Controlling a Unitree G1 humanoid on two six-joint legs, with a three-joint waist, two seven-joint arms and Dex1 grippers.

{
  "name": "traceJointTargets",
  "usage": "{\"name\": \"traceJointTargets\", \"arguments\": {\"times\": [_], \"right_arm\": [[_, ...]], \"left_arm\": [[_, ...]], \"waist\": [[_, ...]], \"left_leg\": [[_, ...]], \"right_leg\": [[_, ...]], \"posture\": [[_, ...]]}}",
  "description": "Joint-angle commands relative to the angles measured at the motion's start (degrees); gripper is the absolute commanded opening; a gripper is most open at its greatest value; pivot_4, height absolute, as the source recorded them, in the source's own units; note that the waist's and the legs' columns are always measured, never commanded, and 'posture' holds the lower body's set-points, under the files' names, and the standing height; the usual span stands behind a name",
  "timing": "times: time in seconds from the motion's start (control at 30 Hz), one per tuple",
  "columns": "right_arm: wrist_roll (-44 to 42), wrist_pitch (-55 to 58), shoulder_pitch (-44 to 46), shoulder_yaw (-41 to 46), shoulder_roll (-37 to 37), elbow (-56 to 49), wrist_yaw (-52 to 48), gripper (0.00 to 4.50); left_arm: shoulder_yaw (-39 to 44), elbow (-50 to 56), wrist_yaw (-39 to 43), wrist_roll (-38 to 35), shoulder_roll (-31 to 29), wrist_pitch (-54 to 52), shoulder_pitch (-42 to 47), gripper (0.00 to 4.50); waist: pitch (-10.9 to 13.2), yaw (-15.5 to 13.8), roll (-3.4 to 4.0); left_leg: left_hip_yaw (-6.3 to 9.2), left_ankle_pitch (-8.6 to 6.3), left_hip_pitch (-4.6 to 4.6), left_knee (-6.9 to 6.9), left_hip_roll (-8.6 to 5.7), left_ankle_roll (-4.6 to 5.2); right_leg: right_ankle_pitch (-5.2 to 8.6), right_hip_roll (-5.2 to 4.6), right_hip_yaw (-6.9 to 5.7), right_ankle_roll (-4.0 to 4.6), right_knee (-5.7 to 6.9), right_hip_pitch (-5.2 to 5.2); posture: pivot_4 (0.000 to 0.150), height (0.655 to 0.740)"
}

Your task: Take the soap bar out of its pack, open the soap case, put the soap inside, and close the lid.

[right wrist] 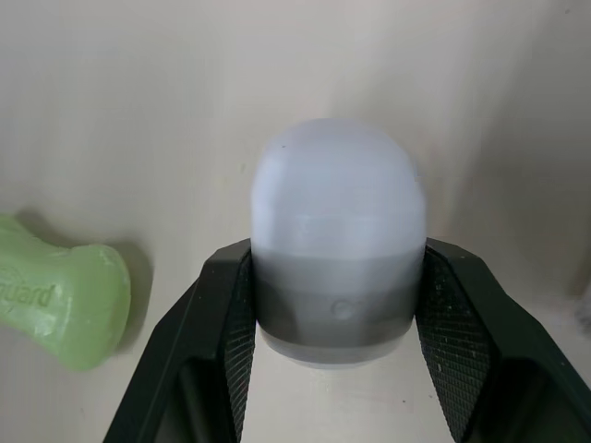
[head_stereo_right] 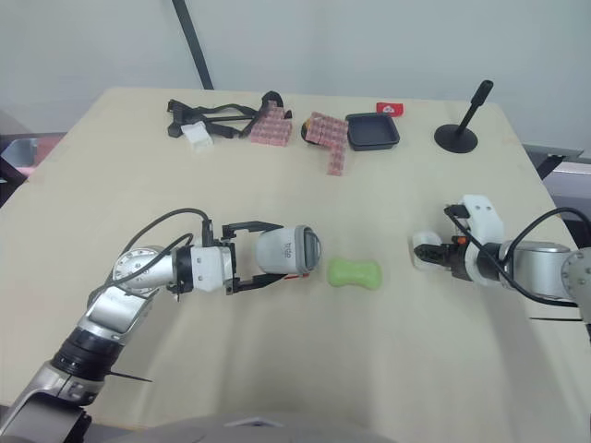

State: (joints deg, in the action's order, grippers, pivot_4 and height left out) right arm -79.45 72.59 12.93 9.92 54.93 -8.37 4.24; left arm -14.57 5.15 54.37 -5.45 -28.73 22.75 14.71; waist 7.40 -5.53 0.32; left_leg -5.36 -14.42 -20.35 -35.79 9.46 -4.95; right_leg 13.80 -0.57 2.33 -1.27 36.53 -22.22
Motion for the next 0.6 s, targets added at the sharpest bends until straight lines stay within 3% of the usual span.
{"name": "traceJointTargets", "arguments": {"times": [0.03,0.4,0.47,0.6], "right_arm": [[2.31,1.47,2.23,0.87,-1.24,0.17,0.81,1.99],[8.36,5.61,6.34,2.56,-6.23,3.14,-0.5,1.99],[9.04,6.33,6.84,3.35,-7.03,3.23,-0.72,3.0],[10.97,7.21,7.43,4.55,-8.27,2.94,-1.55,4.33]], "left_arm": [[0.46,1.68,-0.92,-0.38,-0.11,-0.08,-0.45,3.47],[0.72,2.38,-2.23,0.07,-0.18,-0.87,-1.19,3.47],[0.75,2.39,-2.37,0.08,-0.21,-0.99,-1.18,3.47],[0.72,2.32,-2.54,0.14,-0.24,-1.07,-1.11,3.47]], "waist": [[0.0,0.01,0.0],[-0.01,0.73,0.0],[-0.01,0.83,0.0],[-0.01,0.81,0.04]], "left_leg": [[0.0,0.0,0.0,0.0,0.0,0.0],[0.0,0.02,0.08,-0.04,0.0,-0.04],[0.0,0.03,0.1,-0.04,0.0,-0.05],[0.0,0.03,0.08,-0.04,0.0,-0.05]], "right_leg": [[0.0,0.0,0.0,0.0,0.0,0.0],[0.0,0.0,0.01,0.0,0.12,0.03],[0.0,0.0,0.01,0.0,0.14,0.04],[0.0,0.0,0.01,0.0,0.14,0.03]], "posture": [[0.15,0.7374],[0.15,0.7374],[0.15,0.7374],[0.15,0.7374]]}}
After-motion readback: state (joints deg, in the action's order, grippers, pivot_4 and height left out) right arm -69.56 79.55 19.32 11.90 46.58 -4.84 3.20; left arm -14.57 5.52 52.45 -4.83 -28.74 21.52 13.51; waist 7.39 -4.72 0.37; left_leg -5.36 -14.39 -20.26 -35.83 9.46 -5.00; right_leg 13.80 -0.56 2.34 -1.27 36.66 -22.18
